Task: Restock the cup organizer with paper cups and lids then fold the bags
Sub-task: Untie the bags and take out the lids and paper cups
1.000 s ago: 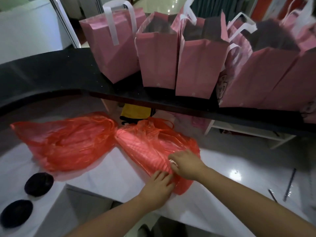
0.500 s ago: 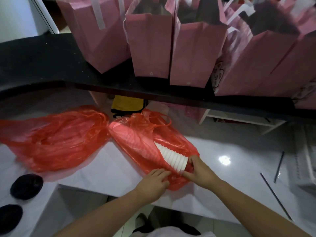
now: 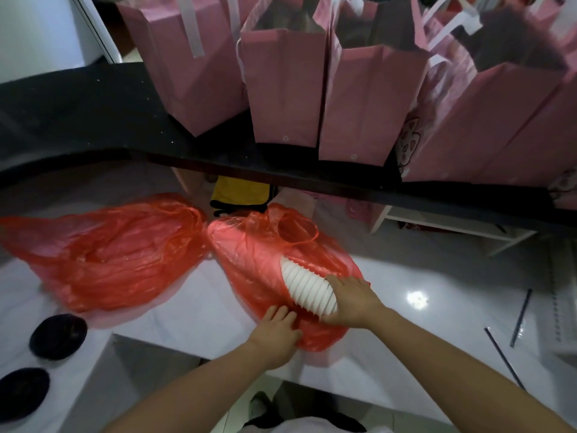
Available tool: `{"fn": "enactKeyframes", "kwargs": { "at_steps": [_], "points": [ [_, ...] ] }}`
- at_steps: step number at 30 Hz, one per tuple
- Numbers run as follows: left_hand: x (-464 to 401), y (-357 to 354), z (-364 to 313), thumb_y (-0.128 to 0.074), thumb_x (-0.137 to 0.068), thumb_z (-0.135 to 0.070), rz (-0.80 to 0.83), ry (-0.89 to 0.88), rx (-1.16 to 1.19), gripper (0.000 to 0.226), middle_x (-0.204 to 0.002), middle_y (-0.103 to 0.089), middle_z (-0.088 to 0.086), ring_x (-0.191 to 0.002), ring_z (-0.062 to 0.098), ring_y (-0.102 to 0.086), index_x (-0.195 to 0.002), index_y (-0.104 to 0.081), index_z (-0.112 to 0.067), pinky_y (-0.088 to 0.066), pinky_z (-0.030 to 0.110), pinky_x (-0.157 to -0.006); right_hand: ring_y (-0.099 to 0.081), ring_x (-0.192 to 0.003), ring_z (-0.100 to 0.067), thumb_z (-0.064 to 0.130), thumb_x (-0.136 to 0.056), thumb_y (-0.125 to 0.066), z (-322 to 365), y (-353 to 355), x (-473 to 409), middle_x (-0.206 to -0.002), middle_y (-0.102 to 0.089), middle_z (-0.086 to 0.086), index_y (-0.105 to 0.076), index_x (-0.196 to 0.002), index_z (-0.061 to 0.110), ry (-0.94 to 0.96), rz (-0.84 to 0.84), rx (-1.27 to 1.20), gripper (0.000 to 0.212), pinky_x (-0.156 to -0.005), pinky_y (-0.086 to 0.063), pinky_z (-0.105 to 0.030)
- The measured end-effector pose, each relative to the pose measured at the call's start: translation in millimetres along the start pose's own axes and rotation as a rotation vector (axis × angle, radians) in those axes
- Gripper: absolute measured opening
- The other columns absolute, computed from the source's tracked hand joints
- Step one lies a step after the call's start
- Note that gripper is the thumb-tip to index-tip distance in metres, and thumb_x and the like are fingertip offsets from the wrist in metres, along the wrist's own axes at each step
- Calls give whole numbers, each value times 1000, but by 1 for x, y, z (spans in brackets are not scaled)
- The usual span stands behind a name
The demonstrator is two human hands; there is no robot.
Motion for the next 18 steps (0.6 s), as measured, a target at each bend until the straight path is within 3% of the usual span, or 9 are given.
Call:
{"fn": "enactKeyframes", "kwargs": {
  "at_steps": [3,6,12,15,18],
  "points": [
    [1,4,15,-44,-97,-33,47,97,-60,40,-134,-52,12,-129,37,-38,-129,-64,-19,-20,55,-115,-58,-105,-16,79,-56,-64,-7,31,-3,-116,-62,13,-46,-131,39,0,35,-157,88,-91,-48,-35],
    [2,7,44,-45,-98,-28,122,288,-83,40,-137,-52,13,-130,38,-38,-134,-61,-18,-24,53,-113,-63,-102,-9,71,-59,-76,-22,58,0,-115,-64,16,-49,-129,42,-36,181,-463,80,-89,-57,-34],
    [16,27,125,-43,-97,-29,151,690,-17,36,-133,-60,7,-126,34,-48,-129,-58,-23,-33,45,-110,-73,-97,-26,26,-83,-81,-55,81,23,-112,-73,-6,-57,-129,29,-110,322,-1001,52,-84,-61,-43],
    [17,44,143,-47,-91,-28,130,757,21,41,-133,-59,9,-125,34,-48,-130,-56,-23,-35,43,-107,-72,-101,-32,18,-86,-79,-72,72,35,-112,-73,-11,-60,-129,22,-142,333,-1137,47,-91,-58,-52],
    [9,68,132,-49,-85,-31,35,703,45,41,-128,-61,6,-121,32,-52,-124,-59,-24,-40,42,-103,-68,-111,-37,16,-85,-79,-87,65,43,-119,-70,-16,-61,-129,18,-161,339,-1227,48,-96,-53,-60]
  ]
}}
Point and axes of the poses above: each hand's wrist, its own x-axis away from the middle knuckle, its own y-axis out of the back of the hand, z = x × y, the point moved 3 cm from there along -x, towards the middle knuckle
